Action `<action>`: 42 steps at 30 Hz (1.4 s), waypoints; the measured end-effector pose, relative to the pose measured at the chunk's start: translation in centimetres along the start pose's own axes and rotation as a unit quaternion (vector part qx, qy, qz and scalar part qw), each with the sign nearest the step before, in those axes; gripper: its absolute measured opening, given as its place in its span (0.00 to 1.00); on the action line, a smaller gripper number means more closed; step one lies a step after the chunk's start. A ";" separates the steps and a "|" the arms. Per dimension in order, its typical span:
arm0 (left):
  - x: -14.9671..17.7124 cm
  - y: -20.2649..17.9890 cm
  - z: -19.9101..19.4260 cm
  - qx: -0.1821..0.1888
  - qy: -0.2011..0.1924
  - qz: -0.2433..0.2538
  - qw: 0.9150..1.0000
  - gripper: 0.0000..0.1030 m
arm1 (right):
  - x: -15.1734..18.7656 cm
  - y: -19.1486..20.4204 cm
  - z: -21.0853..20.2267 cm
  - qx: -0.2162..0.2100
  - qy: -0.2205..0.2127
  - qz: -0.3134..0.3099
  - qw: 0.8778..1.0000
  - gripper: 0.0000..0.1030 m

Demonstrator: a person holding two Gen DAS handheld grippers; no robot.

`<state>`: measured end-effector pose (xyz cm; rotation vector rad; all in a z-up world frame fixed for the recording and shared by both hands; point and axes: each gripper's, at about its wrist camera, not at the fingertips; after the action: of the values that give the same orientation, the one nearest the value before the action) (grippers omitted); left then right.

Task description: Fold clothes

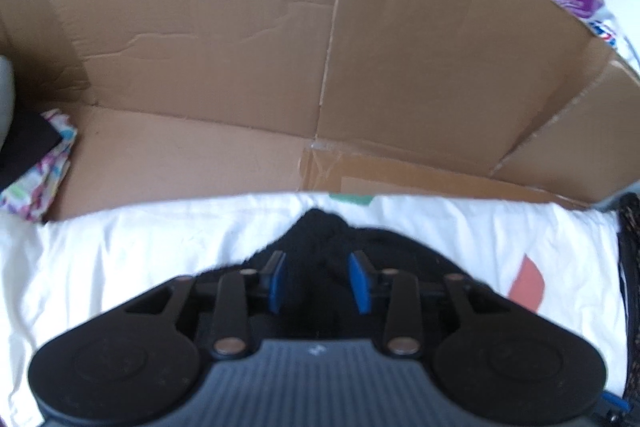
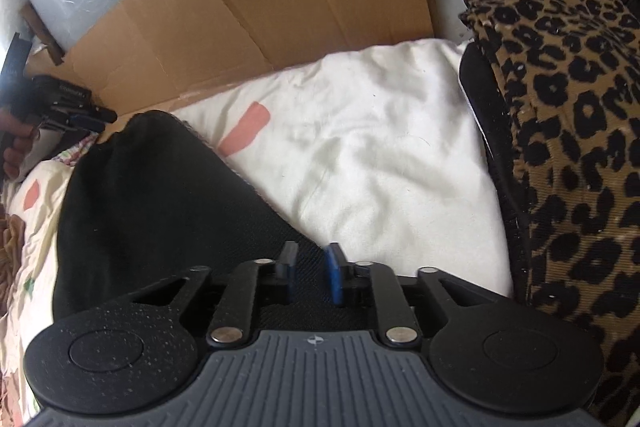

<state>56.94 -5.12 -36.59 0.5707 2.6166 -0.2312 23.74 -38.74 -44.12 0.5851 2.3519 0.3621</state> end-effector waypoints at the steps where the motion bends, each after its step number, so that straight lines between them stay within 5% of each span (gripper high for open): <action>1: 0.4 0.2 -0.6 0.004 0.003 -0.004 1.000 0.36 | 0.0 0.0 -0.3 -0.005 0.001 -0.003 1.000 0.25; 12: 3.6 1.4 -3.8 0.024 0.011 -0.002 1.000 0.34 | 0.7 0.8 -1.9 -0.015 0.010 -0.025 1.000 0.36; 25: 7.3 1.9 3.1 0.018 0.044 -0.019 0.999 0.28 | 2.5 0.1 0.1 0.024 0.054 -0.045 0.997 0.36; 33: 9.1 2.0 -0.1 0.014 0.035 -0.026 0.999 0.33 | 2.9 -0.1 -1.0 0.072 0.044 -0.038 0.996 0.35; 42: 13.2 0.8 -3.4 0.041 0.021 -0.030 0.998 0.31 | 3.1 2.0 -2.8 0.052 0.033 -0.071 0.996 0.35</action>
<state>45.21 1.20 -39.69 0.5319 2.6773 -0.3515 20.41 -35.77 -42.98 0.4562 2.4711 0.1967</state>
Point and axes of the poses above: each gripper's, at about its wrist camera, not at the fingertips, and z roughly the way its jaws point, y to its left, x to its underside, and after that the axes turned 5 degrees about z, right-handed
